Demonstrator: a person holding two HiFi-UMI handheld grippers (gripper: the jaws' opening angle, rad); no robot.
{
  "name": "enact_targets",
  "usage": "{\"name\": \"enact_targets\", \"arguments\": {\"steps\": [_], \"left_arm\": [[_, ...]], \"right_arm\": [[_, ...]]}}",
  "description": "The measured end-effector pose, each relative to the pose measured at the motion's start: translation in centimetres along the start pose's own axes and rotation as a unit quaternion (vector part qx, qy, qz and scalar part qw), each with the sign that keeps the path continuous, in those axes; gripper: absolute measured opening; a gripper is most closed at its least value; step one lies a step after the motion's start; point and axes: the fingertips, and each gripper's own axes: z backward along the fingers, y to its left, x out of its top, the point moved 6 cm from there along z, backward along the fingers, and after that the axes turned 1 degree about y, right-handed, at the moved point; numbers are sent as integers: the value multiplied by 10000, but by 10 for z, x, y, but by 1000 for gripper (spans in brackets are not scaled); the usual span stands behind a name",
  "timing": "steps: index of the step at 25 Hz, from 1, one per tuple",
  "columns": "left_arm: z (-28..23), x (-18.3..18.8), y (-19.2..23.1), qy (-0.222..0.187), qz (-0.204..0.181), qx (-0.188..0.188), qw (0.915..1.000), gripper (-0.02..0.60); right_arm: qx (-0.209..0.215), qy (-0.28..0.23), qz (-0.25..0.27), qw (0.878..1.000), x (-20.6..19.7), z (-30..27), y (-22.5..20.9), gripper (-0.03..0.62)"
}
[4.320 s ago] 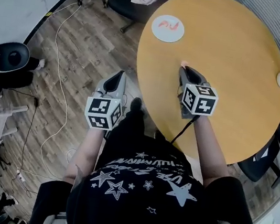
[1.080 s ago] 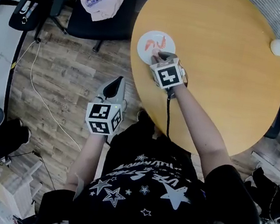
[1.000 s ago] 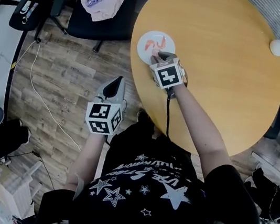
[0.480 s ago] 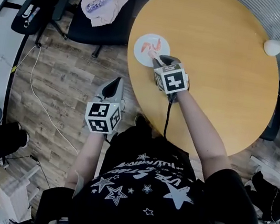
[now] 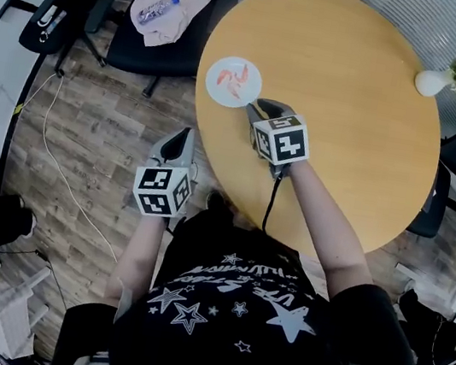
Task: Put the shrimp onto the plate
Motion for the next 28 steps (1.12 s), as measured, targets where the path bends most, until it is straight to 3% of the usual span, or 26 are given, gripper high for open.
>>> {"name": "enact_targets", "arguments": {"steps": [6,19,28], "left_arm": [[12,-1,-28,-92,-87,118,9999,2],[25,7,-93,-333,-188,421,9984,2],[53,-8,-134,-513,-103,801,9954,2]], "right_arm": [[-7,-376,-76,9993,-4,32,-10,86],[404,-653,-188,9969,-32,101,-35,86],[695,-775,-142,9945,-50,142,-50,81]]}}
